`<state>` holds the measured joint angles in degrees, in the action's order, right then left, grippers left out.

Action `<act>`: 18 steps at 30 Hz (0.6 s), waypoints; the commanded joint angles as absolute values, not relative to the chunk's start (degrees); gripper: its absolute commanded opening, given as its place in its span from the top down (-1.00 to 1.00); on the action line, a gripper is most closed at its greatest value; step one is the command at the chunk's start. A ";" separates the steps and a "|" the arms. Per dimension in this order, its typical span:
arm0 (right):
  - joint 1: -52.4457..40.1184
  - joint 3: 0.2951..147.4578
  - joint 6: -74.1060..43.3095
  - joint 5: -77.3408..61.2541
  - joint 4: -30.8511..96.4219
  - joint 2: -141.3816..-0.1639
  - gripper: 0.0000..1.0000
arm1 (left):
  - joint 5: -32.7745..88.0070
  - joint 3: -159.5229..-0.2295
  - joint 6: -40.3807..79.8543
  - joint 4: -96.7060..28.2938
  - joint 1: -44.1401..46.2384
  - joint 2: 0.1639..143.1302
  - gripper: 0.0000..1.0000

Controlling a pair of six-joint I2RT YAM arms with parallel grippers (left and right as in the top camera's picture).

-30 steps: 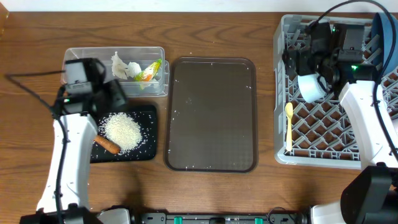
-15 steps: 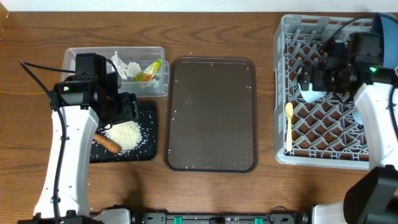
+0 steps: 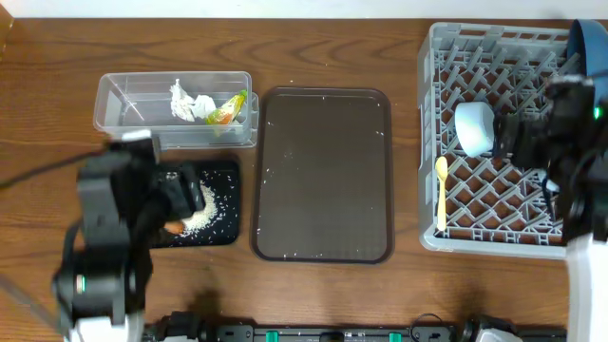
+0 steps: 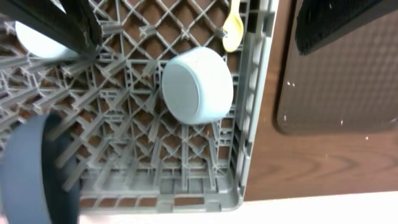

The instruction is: Sort waste into correct bins and load items into the dishwasher rack

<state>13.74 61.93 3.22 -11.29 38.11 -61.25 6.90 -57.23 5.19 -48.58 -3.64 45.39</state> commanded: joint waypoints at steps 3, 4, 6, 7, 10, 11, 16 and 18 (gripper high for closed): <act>13.91 51.62 -0.86 -9.67 35.48 -51.57 -0.98 | 5.32 -51.11 4.51 -46.74 -3.77 35.03 -0.72; 13.91 50.22 -0.84 -9.65 34.79 -50.37 -0.99 | 5.32 -51.00 4.54 -46.63 -3.77 33.93 -0.73; 13.91 48.40 -0.82 -9.65 34.70 -48.66 -0.98 | 5.32 -51.00 4.51 -46.63 -3.77 32.69 -0.75; 13.91 47.88 -0.82 -9.65 35.42 -48.21 -0.98 | 5.34 -51.00 4.54 -46.63 -3.77 32.40 -0.76; 13.91 47.35 -0.82 -9.63 38.70 -48.01 -0.98 | 5.32 -51.00 4.51 -46.74 -3.77 32.53 -0.80; 13.91 47.33 -0.82 -9.65 40.45 -48.01 -0.98 | 5.32 -51.00 4.51 -47.00 -3.77 32.56 -0.82; 13.91 47.33 -0.82 -9.63 46.63 -48.40 -0.98 | 5.32 -51.00 4.54 -47.66 -3.77 32.58 -0.84; 13.91 47.33 -0.82 -9.63 48.42 -48.40 -0.98 | 5.32 -51.00 4.54 -47.66 -3.77 32.58 -0.85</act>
